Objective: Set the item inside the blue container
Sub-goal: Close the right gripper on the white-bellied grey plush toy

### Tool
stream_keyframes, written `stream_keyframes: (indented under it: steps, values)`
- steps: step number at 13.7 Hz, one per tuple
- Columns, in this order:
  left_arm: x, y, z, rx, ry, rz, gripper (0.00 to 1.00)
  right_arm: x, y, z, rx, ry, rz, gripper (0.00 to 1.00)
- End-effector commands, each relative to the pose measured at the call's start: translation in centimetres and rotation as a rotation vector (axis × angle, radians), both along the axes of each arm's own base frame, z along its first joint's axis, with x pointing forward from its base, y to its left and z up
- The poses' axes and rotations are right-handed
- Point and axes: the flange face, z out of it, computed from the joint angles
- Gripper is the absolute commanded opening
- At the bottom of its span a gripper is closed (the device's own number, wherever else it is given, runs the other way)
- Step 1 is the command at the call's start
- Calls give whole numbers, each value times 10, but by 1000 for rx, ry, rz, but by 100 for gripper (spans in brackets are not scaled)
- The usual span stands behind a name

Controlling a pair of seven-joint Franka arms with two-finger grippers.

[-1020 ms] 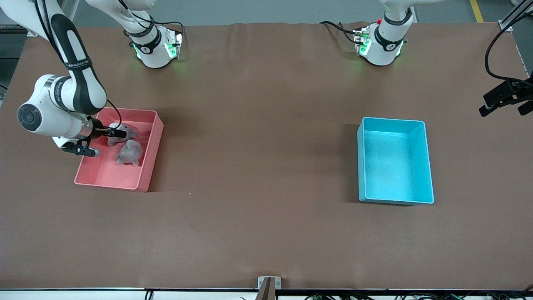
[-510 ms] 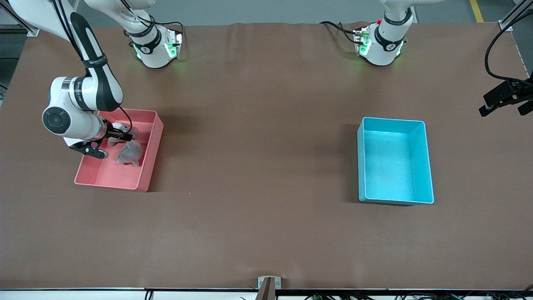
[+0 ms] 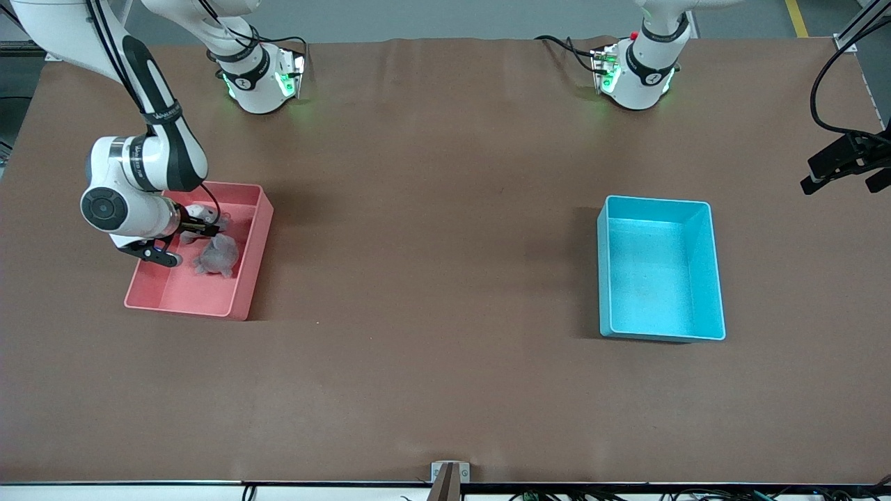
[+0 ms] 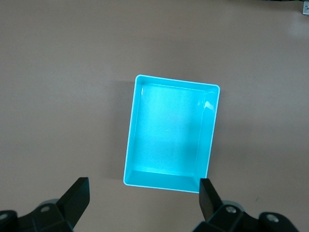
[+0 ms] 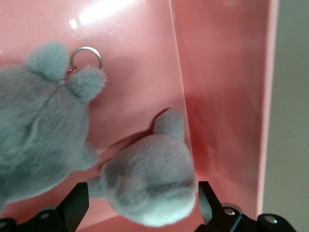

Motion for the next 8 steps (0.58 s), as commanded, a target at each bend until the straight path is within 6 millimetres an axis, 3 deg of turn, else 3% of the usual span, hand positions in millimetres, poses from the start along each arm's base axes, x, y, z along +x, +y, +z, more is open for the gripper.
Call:
stream_keyframes:
  steps: [1,6,8]
  values:
    - [1,-3,5,10,-11,6,100,-4,-7,-11,-19,6,-10,99]
    - [1,-3,4,10,-10,6,100,-7,-3,-19,-32,21,-36,97]
    - [1,-3,4,10,-10,6,100,-7,-2,-20,-36,24,-41,89]
